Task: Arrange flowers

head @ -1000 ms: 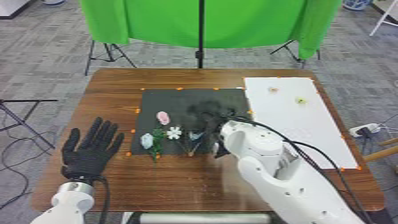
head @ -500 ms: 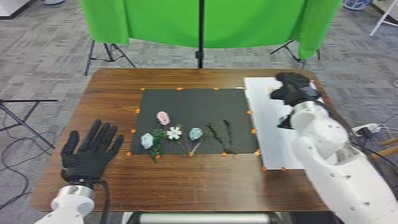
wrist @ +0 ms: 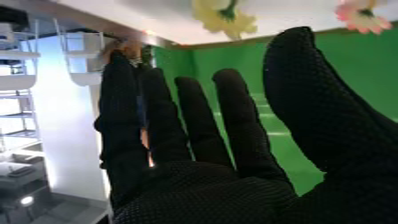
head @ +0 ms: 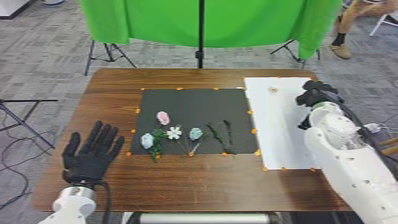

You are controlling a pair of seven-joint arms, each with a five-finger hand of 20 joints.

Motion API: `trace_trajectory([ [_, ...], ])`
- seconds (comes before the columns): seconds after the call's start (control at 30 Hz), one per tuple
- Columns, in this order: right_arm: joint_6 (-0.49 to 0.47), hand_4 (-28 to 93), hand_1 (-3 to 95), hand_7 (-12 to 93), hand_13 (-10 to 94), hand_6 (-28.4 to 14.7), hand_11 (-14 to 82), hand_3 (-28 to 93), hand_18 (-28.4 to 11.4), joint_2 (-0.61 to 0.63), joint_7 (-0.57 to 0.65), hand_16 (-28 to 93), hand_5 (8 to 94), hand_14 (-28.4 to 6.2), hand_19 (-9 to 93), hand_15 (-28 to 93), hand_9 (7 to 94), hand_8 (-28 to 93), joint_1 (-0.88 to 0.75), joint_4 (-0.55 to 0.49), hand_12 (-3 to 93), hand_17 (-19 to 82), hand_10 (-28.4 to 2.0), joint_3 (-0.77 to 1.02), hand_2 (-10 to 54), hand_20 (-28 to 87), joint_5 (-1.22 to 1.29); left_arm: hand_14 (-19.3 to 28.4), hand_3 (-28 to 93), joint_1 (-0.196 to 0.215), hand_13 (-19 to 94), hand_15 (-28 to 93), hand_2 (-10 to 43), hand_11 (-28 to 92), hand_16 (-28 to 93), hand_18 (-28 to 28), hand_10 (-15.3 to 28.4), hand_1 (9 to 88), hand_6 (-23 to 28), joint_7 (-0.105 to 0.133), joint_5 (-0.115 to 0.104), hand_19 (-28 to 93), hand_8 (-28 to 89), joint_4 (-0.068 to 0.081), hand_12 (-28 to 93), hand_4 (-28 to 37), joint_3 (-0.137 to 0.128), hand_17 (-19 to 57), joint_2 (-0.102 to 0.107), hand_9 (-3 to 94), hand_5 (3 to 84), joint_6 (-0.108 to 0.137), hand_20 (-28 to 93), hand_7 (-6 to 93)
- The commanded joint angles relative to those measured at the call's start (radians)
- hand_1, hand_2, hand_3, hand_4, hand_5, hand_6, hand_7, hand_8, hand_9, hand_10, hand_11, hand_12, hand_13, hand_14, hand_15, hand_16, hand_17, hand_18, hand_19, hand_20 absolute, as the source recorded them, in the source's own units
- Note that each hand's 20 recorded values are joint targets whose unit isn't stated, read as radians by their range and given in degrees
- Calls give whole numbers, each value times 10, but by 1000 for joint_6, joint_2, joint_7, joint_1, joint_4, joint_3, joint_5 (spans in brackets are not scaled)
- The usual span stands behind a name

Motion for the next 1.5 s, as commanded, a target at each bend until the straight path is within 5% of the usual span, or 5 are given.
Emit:
trace_trajectory([
  [0.03,31,-283,455,189,465,-15,136,838,-207,-8,2,124,535,-129,723,249,510,-157,25,55,102,241,-124,-47,-95,260,-30,163,749,-2,274,364,178,207,-77,139,162,241,107,-14,13,370,-88,2,93,-283,16,-91,-10,383,464,23,118,102],
  [0.47,235,-283,607,341,716,15,74,722,-202,9,-40,363,771,-58,813,313,856,-54,-32,53,336,302,-102,-85,-95,347,-86,164,750,2,277,376,181,210,-81,138,162,242,108,-18,8,371,-89,-2,92,-283,16,-90,-10,384,466,20,117,103],
  [0.93,214,-283,607,374,726,16,94,744,-208,92,-277,384,783,-58,813,350,877,-46,-114,-302,381,305,-101,-172,-95,354,-97,163,749,3,277,377,182,210,-82,138,162,243,107,-16,7,371,-89,-1,90,-283,12,-90,-9,385,466,21,118,103],
  [1.03,190,-283,608,377,721,16,91,739,-206,77,-406,382,777,-58,811,353,871,-46,-88,-316,380,301,-99,-221,-95,356,-177,163,749,-4,277,377,183,210,-82,138,163,242,107,-21,6,372,-89,-5,90,-283,15,-91,-9,385,466,44,118,103],
  [1.5,115,-283,604,391,718,21,93,736,-203,-3,-476,386,770,-52,810,361,870,-57,-37,-255,383,299,-93,-320,-95,365,-216,164,748,-19,274,376,184,209,-83,139,163,242,107,-28,21,373,-90,9,90,-283,21,-92,1,381,463,16,118,103],
])
